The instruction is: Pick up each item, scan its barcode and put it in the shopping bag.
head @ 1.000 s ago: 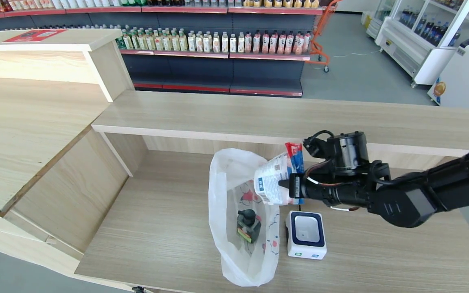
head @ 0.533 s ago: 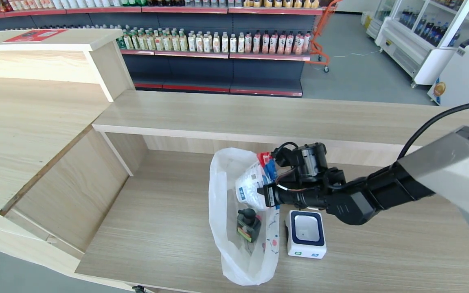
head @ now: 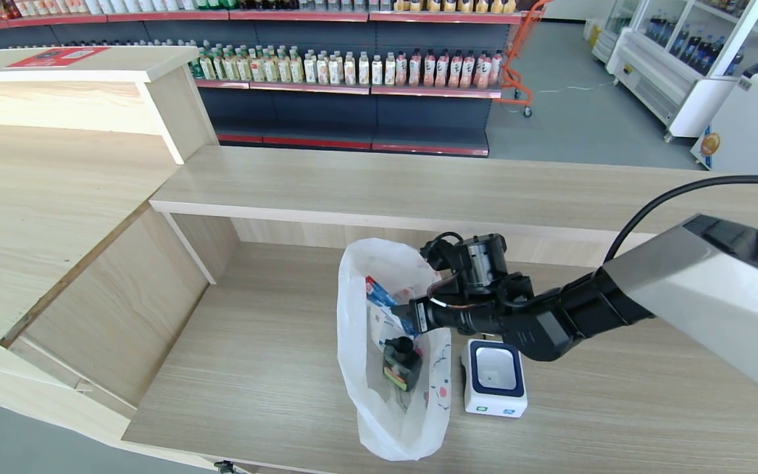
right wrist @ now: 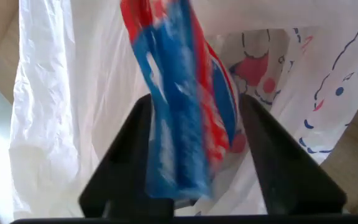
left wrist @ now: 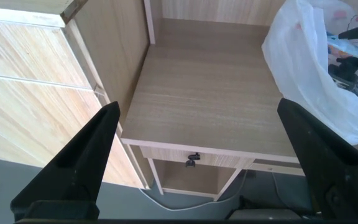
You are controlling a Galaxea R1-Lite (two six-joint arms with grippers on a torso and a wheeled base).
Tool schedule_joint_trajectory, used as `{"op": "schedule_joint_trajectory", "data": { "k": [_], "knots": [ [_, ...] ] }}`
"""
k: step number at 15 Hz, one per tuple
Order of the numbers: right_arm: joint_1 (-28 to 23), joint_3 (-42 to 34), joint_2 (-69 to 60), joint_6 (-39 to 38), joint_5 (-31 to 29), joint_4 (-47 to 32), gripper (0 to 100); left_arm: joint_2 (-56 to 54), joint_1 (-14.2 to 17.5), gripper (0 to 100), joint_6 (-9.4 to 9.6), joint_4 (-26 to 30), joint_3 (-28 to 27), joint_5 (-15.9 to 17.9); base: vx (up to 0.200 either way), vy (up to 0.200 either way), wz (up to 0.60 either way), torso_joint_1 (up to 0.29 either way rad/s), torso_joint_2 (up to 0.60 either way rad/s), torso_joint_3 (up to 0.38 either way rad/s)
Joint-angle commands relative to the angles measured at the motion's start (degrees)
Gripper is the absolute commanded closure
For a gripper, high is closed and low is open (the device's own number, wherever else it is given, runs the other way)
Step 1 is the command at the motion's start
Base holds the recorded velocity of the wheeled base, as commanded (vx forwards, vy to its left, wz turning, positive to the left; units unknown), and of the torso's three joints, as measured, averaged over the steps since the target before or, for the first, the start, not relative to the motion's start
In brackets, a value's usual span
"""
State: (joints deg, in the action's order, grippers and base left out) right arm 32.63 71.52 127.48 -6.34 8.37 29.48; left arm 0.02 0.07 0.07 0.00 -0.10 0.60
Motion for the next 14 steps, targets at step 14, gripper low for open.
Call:
{"op": "schedule_joint_trajectory", "data": {
  "k": [14],
  "knots": [
    [-20.42,-45.59,-66.13,-0.52,-0.2,-9.09,0,-0.02,0.01,0,-0.07,0.0,0.01,0.02,0.0,0.0,0.0,0.0,0.0,0.0]
  ]
}}
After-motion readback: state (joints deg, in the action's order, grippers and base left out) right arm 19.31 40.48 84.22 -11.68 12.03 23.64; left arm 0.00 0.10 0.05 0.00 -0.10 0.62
